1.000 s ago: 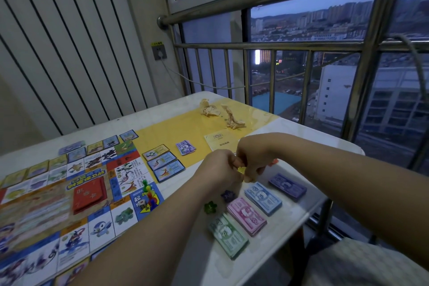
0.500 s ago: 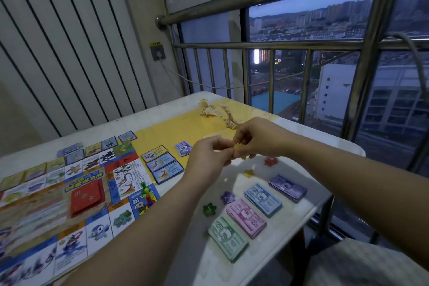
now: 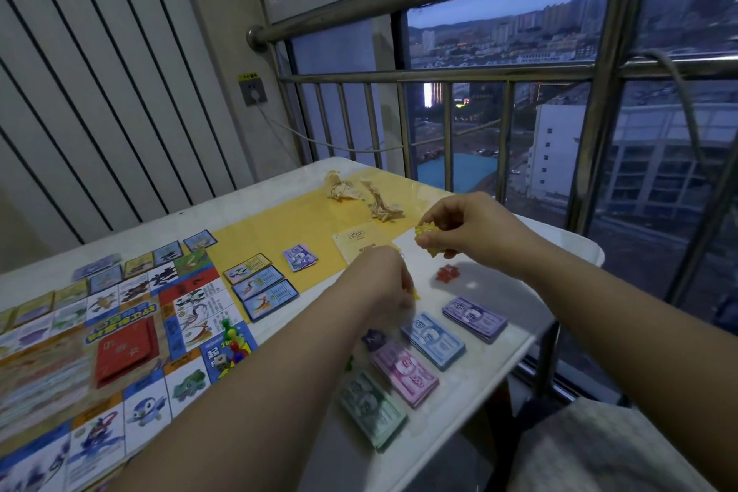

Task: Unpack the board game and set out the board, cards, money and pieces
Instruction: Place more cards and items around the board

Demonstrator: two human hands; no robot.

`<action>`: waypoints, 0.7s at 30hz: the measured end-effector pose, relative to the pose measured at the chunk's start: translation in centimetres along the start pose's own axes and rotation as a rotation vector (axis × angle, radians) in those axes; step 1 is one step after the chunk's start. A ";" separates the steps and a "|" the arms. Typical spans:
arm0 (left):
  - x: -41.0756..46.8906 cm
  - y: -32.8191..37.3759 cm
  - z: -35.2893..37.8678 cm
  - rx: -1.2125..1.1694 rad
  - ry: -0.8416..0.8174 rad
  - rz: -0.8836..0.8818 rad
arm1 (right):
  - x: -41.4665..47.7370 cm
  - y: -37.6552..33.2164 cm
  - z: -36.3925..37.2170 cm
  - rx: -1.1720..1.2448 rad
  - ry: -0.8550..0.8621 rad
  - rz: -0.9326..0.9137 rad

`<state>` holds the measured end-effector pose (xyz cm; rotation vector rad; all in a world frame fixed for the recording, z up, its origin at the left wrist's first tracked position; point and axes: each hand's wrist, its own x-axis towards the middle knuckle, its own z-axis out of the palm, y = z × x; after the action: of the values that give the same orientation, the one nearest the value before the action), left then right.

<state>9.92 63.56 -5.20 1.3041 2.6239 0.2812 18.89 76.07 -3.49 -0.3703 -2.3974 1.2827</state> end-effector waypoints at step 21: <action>-6.1 -0.8 -3.5 -0.909 -0.022 -0.106 | -4.1 -1.1 1.0 0.512 -0.015 0.185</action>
<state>12.02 57.94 -1.48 0.8177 2.0623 1.2361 22.04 73.08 -4.00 -0.4319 -1.9789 1.9179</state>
